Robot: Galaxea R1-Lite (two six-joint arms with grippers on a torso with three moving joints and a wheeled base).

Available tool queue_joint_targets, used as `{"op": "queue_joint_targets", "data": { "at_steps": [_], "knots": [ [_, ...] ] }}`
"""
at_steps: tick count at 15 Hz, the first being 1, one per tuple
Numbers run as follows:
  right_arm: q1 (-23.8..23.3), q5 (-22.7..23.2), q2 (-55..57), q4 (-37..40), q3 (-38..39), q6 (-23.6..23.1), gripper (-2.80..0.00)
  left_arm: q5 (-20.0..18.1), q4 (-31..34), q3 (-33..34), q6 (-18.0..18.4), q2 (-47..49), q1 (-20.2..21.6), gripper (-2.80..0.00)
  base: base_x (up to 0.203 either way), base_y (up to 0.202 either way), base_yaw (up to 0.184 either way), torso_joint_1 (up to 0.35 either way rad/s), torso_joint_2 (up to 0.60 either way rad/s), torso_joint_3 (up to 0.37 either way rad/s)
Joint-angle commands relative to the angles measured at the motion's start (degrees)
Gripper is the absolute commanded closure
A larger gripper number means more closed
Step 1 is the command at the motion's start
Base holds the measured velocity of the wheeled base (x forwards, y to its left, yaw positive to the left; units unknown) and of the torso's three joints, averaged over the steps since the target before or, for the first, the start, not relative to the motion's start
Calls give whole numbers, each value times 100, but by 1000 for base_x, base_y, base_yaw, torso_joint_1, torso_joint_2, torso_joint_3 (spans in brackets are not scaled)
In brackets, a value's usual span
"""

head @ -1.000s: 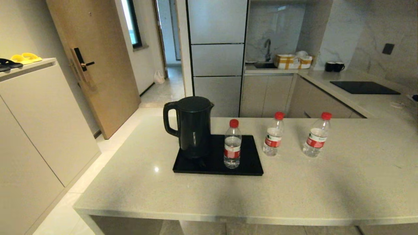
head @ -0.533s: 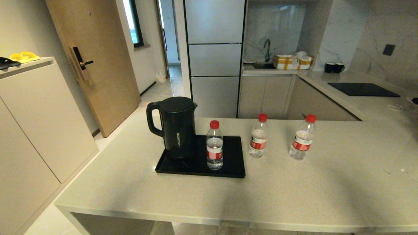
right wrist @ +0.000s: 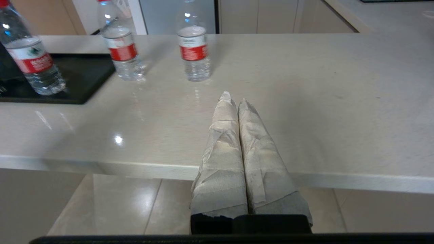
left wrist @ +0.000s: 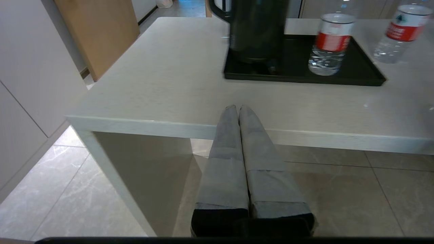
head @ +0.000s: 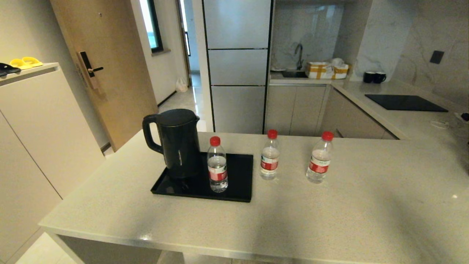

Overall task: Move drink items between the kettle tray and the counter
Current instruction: Pick up the bottled water

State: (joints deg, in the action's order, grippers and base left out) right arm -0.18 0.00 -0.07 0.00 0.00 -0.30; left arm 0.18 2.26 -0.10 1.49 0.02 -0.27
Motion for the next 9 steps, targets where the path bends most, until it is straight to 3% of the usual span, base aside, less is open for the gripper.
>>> {"op": "queue_joint_targets", "data": {
  "at_steps": [1, 9],
  "knots": [
    [1, 0, 7, 0, 0, 3, 0, -1, 3, 1, 1, -2, 0, 0, 0, -188, 9, 6, 5, 2],
    [1, 0, 7, 0, 0, 4, 0, -1, -15, 1, -61, -2, 0, 0, 0, -180, 8, 3, 2, 2]
  ]
}}
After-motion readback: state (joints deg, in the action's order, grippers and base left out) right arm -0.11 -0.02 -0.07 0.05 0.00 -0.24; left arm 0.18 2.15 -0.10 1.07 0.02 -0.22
